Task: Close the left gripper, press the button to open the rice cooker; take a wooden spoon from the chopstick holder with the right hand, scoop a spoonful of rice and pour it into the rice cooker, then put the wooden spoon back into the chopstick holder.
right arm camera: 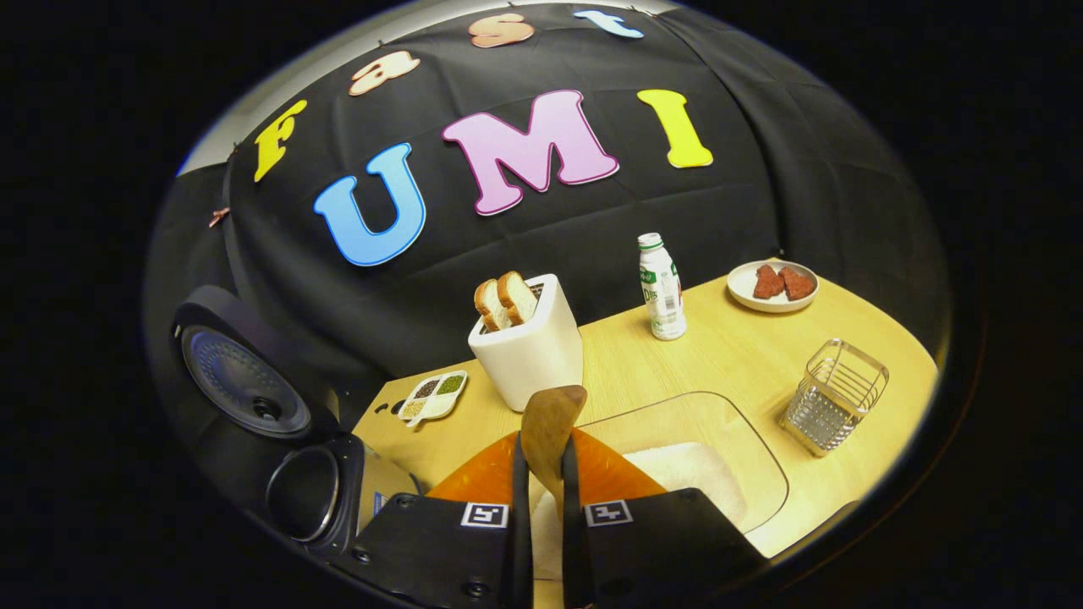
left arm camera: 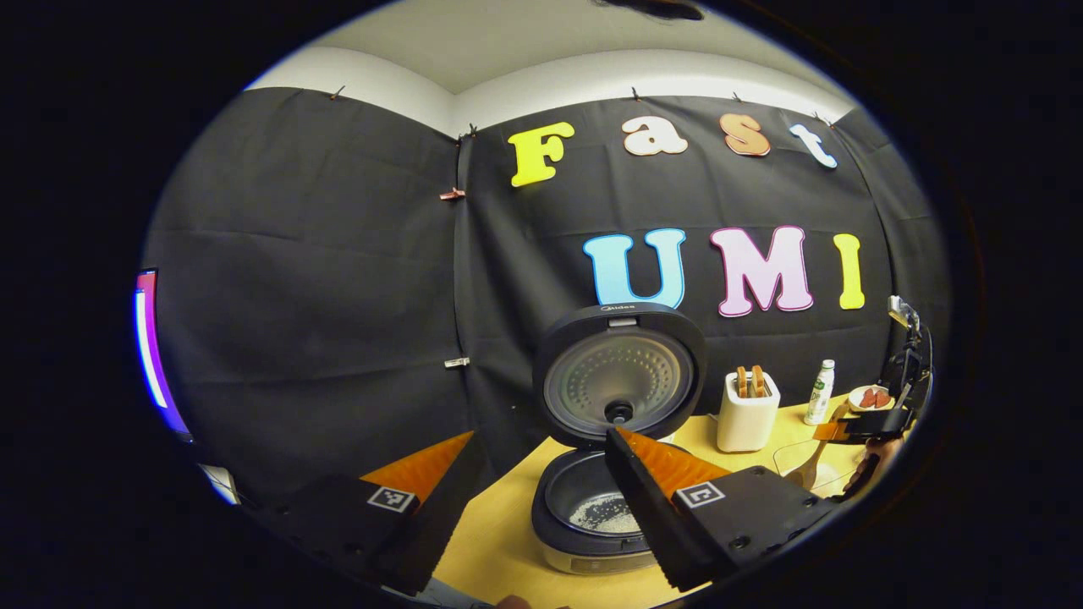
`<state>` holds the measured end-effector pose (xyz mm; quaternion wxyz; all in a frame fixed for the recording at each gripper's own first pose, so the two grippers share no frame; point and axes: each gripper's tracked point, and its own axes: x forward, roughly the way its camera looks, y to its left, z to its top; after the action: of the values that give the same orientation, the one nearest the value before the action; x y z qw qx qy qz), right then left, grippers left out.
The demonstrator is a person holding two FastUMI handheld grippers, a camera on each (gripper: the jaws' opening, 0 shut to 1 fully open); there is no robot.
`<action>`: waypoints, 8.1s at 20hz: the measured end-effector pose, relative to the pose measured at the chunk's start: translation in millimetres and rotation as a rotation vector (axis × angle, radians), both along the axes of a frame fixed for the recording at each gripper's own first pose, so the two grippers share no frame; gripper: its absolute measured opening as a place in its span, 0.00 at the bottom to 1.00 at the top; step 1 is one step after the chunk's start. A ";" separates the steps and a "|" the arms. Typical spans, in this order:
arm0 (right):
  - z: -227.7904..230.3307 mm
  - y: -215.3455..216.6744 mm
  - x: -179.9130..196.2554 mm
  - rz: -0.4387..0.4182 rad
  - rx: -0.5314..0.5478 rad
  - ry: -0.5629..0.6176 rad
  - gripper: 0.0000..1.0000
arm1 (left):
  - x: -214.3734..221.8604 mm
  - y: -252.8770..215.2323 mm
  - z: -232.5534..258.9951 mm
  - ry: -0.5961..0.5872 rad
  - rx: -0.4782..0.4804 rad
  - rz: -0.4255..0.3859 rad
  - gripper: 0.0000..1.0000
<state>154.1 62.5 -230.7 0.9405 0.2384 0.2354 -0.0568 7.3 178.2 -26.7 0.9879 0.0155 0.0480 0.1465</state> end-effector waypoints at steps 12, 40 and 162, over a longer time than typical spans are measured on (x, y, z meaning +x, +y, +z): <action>39.7 -40.3 -5.8 -0.129 0.195 -0.048 0.18 | 4.7 -25.9 9.8 -0.018 0.012 -0.047 0.96; 164.5 186.4 1.9 0.323 0.225 -0.234 0.18 | -22.2 7.6 7.4 -0.026 -0.010 -0.006 0.96; 179.5 -118.0 -50.2 0.047 -0.424 -0.332 0.48 | 217.6 -53.8 135.8 -0.143 0.053 -0.199 0.96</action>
<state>103.9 -55.6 -51.1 0.9962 0.0365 0.0663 -0.0431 224.9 124.4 109.1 0.9977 0.0357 -0.0282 0.0498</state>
